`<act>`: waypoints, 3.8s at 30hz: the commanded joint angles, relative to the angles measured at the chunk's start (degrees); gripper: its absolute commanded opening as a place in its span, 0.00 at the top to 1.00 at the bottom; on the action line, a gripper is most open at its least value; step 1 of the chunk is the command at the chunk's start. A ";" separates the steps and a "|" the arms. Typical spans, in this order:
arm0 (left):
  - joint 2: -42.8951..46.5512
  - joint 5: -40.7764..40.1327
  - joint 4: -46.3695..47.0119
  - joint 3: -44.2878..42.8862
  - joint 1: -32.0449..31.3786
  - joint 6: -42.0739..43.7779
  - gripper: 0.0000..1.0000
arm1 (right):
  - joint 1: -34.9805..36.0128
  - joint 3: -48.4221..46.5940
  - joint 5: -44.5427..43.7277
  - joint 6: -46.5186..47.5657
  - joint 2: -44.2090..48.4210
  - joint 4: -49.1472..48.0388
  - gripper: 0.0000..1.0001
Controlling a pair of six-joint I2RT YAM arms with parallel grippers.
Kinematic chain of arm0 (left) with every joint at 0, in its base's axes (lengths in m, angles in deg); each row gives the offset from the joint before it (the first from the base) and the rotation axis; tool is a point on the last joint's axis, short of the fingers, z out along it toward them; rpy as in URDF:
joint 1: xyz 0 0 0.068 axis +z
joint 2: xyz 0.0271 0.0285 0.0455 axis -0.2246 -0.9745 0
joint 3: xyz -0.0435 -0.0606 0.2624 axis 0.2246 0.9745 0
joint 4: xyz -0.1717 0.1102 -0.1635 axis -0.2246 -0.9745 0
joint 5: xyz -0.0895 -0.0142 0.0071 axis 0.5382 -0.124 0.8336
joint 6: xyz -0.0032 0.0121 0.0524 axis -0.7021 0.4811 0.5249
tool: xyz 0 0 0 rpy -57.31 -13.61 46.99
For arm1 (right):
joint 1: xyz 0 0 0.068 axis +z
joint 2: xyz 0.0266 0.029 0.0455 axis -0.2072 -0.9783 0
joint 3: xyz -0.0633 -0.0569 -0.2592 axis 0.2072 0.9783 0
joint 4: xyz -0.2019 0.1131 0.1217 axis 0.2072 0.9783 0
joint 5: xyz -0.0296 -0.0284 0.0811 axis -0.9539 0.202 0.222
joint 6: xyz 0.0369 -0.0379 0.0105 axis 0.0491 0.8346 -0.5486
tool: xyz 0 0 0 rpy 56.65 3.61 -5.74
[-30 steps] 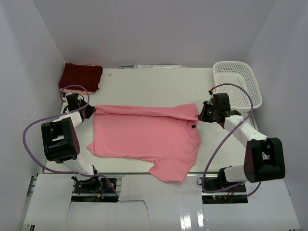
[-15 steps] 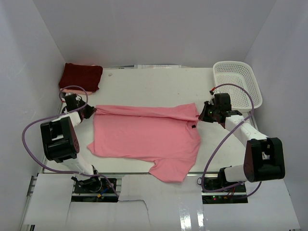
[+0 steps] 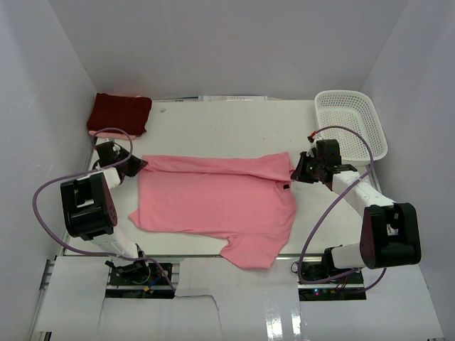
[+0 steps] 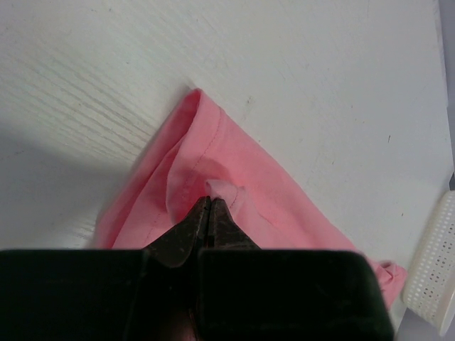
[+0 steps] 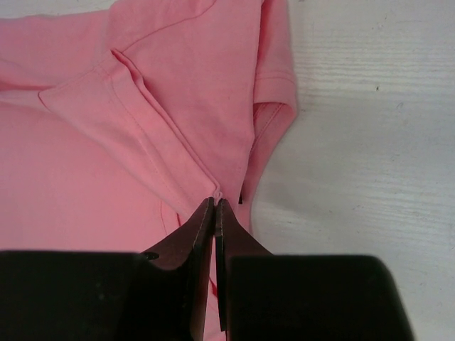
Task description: Fold and stack the t-shirts
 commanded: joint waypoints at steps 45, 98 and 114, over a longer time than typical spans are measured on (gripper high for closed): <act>1.40 6.74 -2.64 0.49 6.01 1.23 0.90 | 2.43 0.52 4.09 2.65 -7.19 7.06 0.92; -17.24 24.94 -7.19 -26.06 -5.59 12.21 1.00 | 2.43 -29.97 3.30 2.74 -33.91 8.72 0.92; -11.00 22.22 -11.87 -19.64 -5.86 16.08 1.00 | 2.52 -31.12 3.30 2.48 -37.16 8.64 0.92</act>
